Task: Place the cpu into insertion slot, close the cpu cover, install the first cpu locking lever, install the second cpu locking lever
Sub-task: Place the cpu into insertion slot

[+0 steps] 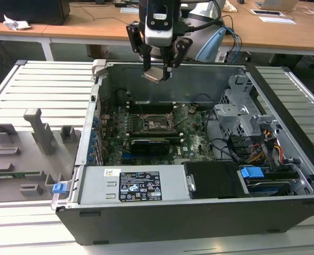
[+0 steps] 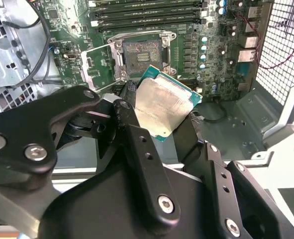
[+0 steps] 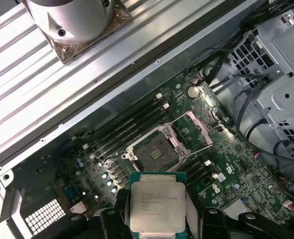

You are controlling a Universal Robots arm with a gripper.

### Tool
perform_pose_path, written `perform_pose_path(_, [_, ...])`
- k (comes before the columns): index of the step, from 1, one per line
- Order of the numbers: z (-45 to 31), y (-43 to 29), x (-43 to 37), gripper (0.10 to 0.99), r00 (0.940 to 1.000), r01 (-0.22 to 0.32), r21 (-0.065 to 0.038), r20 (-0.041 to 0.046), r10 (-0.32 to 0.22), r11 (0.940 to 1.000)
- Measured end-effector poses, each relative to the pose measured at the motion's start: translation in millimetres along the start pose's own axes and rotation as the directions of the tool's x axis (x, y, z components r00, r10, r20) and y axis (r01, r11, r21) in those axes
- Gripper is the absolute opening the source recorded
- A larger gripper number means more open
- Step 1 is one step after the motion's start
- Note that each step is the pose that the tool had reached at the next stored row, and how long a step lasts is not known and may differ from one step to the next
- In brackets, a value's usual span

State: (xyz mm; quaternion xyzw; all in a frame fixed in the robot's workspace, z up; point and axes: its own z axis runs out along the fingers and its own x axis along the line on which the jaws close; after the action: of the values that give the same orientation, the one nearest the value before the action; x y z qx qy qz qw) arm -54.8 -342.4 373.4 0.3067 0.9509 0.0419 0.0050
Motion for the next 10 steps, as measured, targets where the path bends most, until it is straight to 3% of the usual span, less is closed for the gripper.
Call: perform_pose_path(10, [1.3,-0.1,0.0,0.541,0.9975,-0.07,0.001,0.0073,0.07,0.9975])
